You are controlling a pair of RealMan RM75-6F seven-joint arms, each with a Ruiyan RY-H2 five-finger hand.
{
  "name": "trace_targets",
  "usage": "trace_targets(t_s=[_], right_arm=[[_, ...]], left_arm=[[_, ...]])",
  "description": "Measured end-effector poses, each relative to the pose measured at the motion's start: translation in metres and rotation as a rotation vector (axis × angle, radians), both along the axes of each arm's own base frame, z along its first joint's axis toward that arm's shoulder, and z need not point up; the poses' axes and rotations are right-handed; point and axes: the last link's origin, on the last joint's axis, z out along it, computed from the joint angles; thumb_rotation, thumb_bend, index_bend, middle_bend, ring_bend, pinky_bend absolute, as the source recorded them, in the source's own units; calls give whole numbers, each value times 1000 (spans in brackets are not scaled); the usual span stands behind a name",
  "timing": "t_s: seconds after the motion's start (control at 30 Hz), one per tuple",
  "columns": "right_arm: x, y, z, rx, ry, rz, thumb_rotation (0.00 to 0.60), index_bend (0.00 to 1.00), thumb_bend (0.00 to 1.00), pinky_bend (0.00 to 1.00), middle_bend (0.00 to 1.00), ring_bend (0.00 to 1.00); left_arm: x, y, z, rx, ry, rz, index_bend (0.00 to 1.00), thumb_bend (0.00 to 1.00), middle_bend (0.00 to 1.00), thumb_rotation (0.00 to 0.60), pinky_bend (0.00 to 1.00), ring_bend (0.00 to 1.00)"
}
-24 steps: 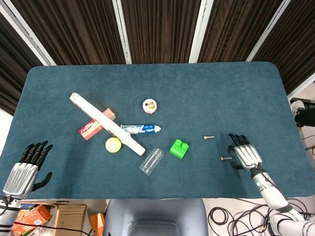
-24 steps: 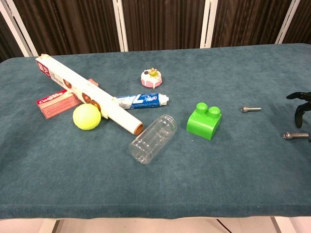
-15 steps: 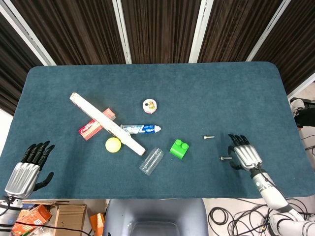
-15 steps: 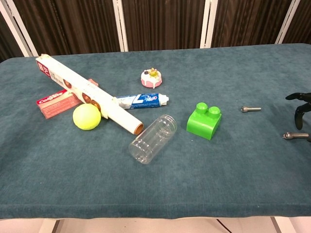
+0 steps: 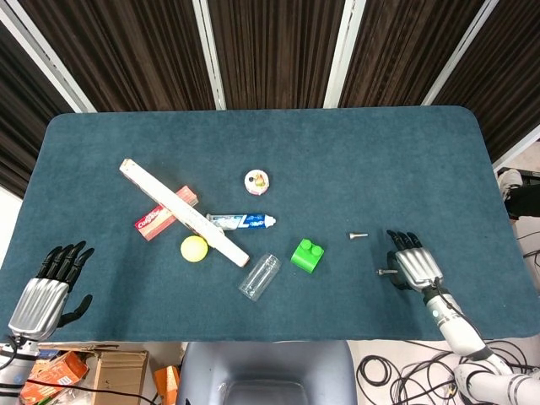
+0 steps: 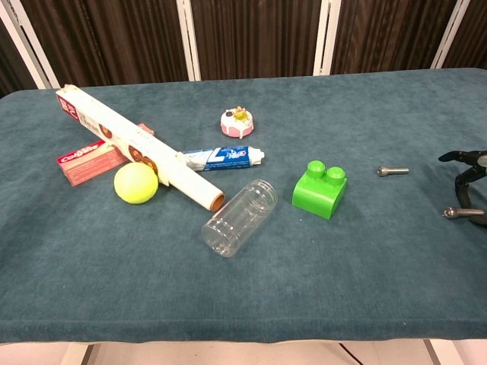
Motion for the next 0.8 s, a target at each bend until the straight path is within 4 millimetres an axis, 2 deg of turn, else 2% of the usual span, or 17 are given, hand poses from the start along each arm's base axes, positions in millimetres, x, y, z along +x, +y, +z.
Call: trace_targets(t_s=[0.27,0.53,0.8], right_arm=[[5,2,7,-21,-5,14,600,589,312,0,0,0],[22,3,15,-37,-33,52,600,589,313,0,0,0],[36,-3,8,-23,-26,68,600,583,313,0,0,0]], left_arm=[[0,-2,1,2,0,1,0,346,0,600,65,0],[0,-3,0,1,1,0,0,345,0,600,65,0],[-1,-3,2,8,-4,1,0,345,0,600,65,0]])
